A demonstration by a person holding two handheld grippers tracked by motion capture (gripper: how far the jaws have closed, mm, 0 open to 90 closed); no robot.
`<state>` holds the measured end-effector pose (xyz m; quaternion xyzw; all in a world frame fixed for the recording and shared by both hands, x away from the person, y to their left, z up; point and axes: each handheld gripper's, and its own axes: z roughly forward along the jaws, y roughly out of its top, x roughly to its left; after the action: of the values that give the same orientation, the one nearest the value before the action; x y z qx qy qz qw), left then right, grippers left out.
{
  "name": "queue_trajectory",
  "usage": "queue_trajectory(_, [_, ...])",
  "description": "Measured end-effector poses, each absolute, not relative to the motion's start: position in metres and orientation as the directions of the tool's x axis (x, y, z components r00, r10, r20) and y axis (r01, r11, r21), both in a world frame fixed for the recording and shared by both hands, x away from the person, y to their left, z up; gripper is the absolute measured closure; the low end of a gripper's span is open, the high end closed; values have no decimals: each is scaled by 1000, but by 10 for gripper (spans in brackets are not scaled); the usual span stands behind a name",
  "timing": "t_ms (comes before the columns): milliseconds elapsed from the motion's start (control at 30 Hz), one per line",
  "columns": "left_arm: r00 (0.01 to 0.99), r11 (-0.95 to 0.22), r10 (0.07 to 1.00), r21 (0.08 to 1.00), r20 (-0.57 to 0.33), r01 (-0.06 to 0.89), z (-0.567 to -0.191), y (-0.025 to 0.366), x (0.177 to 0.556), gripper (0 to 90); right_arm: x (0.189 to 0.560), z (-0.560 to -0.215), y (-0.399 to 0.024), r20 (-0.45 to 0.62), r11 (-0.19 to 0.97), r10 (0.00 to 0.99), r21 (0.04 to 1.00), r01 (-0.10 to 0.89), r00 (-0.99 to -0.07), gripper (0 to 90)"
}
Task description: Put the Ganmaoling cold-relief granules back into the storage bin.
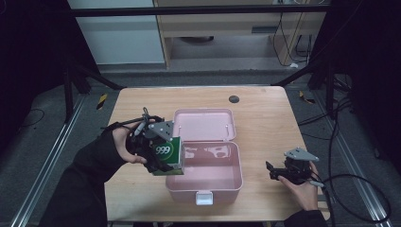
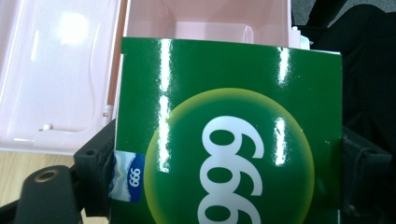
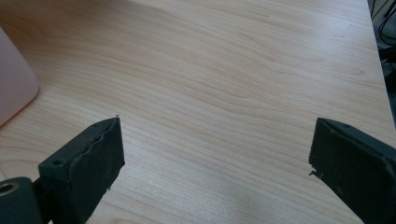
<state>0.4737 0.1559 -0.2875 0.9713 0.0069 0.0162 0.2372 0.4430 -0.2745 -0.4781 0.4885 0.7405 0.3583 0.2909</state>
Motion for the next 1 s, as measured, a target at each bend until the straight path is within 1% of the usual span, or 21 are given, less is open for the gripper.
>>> queue_trajectory(167, [1000,-884,14,468,22,2,-289,148,475,143,443,-478,-274,-80,266,932,813,517,-354,36])
queue_trajectory(400, [1000,-890,0,456,19,-9,-293,139,478,143,443,-478,-274,-81,268,931,813,517,-355,37])
queue_trajectory(1000, [1000,-894,-3,449,7,-6,-302,117,485,143,443,-480,-273,-85,275,929,810,518,-359,37])
